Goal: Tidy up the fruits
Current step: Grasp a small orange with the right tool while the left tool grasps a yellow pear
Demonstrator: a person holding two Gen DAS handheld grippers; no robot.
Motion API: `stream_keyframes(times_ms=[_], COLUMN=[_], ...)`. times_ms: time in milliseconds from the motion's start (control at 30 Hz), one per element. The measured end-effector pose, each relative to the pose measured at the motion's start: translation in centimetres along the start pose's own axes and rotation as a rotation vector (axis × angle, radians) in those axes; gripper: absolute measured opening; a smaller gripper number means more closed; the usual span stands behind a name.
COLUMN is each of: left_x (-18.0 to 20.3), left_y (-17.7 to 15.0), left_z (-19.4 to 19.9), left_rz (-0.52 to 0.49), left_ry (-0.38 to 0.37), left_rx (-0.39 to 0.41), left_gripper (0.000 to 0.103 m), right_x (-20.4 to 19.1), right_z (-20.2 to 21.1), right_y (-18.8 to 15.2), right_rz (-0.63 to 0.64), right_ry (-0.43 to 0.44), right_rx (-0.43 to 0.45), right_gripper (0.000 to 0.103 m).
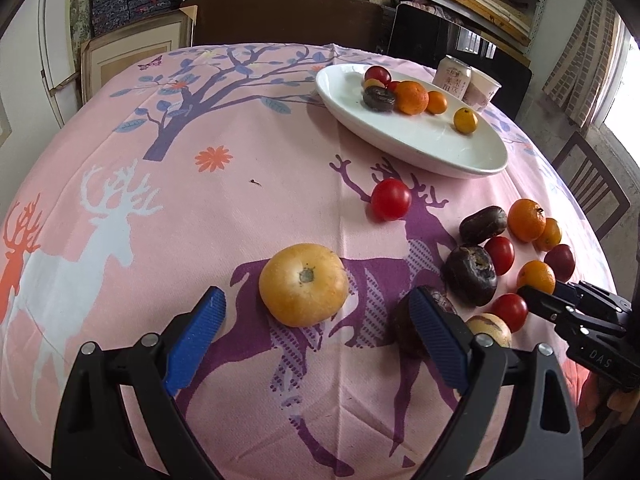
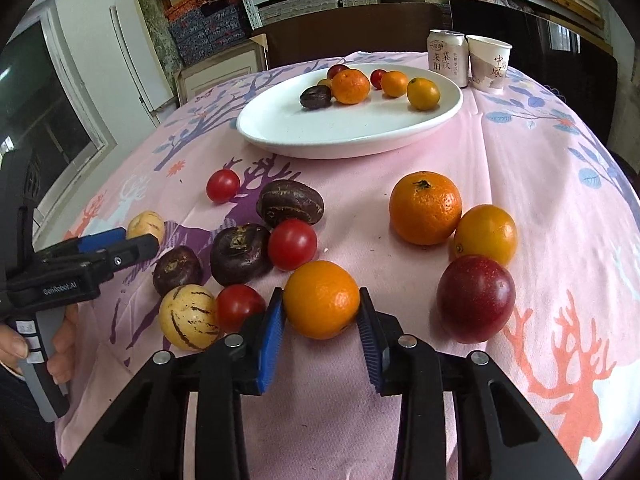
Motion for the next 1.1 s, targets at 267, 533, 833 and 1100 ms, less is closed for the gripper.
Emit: stream_keyframes(times_ms=[267,533,833,1100], left_x=[-1.1,-0.1,0.2,3.6], left_y=[0.1,0.1,0.5,2.4], left_z=[-0.8,-0.6,0.0,3.5], left_rz=[0.025,-0.042,-0.023,-0.051], left_ry=[0.013,0.04,0.067,0.005], left_rx=[-0.012,0.007,0.038,0.103], left_gripper=[0.069,0.042,0.042,0.042], right_x=[-0.4,-0.4,0.4,0.8], right_z=[0.5,0.6,1.6,3.7], right_y=[0.0,0.0,0.5,1.6], right_rz=[0.024,0.026,-0.01,-0.062], right_ry=[0.025,0.025,0.013,0.009], right_rx=[0.009,0.014,0.079,0.167], right_gripper=[0.036,0.036,0.036,0.036])
Point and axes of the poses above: each gripper's, at about its wrist camera, not at the fingertips, and z roughly against the way its jaws point, x to its right, y to its top, the point moved 3 cm from there along -z, roughly the way its jaws point, and after that the axes turned 2 degrees about -y, right-handed, at the moved point
